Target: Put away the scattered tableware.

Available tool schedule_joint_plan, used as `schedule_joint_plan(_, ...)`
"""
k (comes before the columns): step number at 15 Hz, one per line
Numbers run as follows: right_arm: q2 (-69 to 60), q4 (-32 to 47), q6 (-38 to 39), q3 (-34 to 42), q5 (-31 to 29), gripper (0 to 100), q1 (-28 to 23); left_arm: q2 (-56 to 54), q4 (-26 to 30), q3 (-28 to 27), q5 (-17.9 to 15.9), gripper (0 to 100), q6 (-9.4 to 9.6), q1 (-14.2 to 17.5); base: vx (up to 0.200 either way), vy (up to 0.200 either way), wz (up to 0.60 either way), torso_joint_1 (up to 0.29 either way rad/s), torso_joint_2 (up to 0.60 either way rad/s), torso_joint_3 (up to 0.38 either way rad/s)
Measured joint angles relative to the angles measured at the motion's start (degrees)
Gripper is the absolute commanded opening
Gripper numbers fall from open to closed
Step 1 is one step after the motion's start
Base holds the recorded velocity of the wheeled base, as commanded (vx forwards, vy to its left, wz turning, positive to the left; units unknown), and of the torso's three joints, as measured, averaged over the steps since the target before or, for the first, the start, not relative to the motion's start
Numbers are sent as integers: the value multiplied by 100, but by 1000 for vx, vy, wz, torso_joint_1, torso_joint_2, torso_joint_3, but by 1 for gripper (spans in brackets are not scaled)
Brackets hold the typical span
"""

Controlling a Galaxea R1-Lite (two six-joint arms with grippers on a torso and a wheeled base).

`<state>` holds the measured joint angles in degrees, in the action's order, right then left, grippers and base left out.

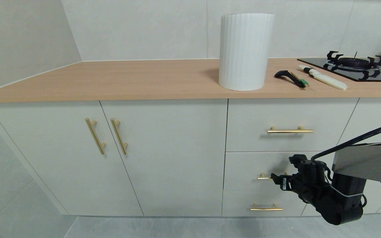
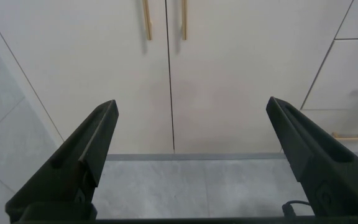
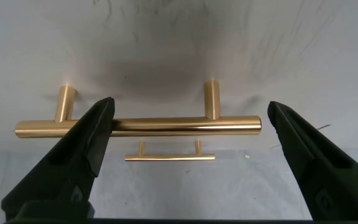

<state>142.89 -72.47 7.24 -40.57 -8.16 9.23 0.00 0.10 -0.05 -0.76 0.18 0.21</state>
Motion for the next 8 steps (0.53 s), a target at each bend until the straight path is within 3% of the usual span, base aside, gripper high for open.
schedule_joint_plan(8, 22, 49, -21, 89, -5, 100, 24, 0, -2, 2, 0, 100, 0, 0, 0, 0, 0, 0, 0, 0)
